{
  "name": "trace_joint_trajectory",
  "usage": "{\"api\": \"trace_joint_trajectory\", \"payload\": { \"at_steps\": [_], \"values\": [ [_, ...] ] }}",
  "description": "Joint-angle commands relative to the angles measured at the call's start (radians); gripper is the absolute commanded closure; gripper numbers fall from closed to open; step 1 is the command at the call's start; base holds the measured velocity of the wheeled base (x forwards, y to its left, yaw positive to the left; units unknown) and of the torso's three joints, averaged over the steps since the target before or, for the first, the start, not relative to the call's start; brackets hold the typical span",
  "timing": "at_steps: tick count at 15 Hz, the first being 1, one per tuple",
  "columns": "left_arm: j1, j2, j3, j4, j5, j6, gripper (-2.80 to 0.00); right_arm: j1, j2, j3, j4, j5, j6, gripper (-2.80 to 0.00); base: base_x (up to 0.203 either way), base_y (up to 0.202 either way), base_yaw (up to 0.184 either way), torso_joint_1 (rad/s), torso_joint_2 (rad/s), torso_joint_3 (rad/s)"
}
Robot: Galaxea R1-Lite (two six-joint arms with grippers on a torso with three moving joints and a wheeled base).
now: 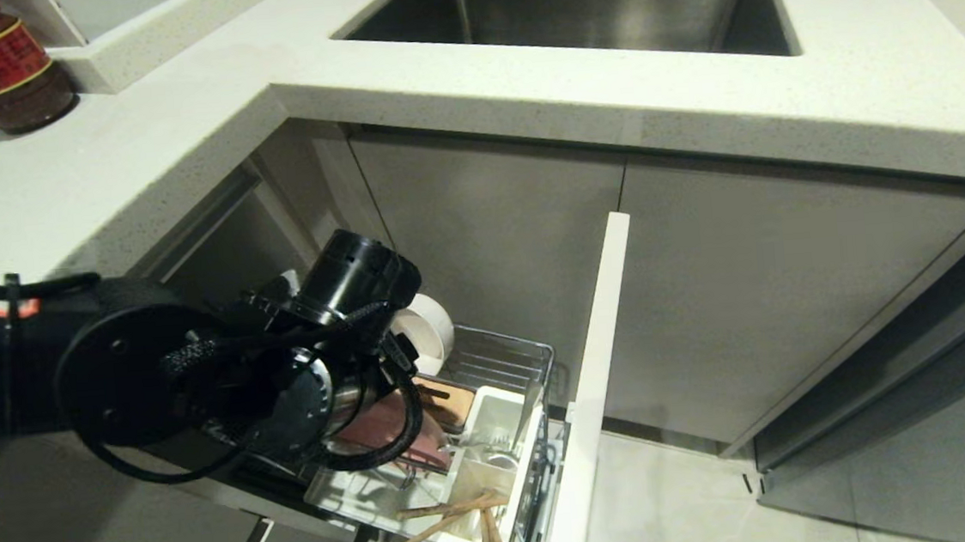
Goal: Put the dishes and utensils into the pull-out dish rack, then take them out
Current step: Take the plate out of the cupboard
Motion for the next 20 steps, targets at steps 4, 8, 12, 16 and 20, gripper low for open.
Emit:
{"api": "trace_joint_trajectory", "payload": {
  "at_steps": [4,8,12,16,20],
  "values": [
    [0.021,0.042,0.005,-0.026,0.002,-0.004,-2.80,0.000,0.001,0.028,-0.001,0.000,0.000,0.00,0.000,0.000,0.000,0.000,0.00,0.000],
    [0.018,0.027,0.003,-0.025,0.002,0.002,0.00,0.000,0.001,0.026,-0.001,0.001,0.000,0.00,0.000,0.000,0.000,0.000,0.00,0.000],
    [0.013,0.003,0.003,-0.021,0.003,0.003,0.00,0.000,0.001,0.027,-0.001,0.000,0.000,0.00,0.000,0.000,0.000,0.000,0.00,0.000],
    [-0.004,-0.036,0.004,-0.021,0.004,0.008,0.00,0.000,0.001,0.028,-0.001,0.000,0.000,0.00,0.000,0.000,0.000,0.000,0.00,0.000],
    [-0.028,-0.088,0.003,-0.018,0.004,0.011,0.00,0.000,0.001,0.026,-0.001,0.000,0.000,0.00,0.000,0.000,0.000,0.000,0.00,0.000]
  ]
}}
